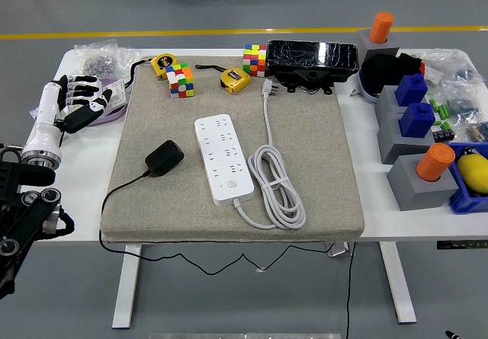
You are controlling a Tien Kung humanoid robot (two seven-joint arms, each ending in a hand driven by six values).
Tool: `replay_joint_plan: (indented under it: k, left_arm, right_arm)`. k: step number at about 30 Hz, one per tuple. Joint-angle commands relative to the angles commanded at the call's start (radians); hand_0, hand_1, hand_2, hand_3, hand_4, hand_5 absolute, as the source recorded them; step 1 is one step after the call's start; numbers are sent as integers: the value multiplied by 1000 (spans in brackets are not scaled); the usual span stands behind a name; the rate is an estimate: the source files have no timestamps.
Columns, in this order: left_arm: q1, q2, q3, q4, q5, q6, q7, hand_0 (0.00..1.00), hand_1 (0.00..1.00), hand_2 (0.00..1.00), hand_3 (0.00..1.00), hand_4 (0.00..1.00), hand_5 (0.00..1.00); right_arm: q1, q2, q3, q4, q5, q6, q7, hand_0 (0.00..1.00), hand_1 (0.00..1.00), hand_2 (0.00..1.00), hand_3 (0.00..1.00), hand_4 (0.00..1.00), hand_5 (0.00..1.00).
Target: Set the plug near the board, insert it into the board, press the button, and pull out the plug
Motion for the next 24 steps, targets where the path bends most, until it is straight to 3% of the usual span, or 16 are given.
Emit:
replay_joint_plan:
  k: [24]
  left_arm:
    - [0,-1,12,-5,2,-5,8,509,604,546,583,781,285]
  right_arm:
    - [2,2,6,2,-3,1,0,545,646,667,566,908,429]
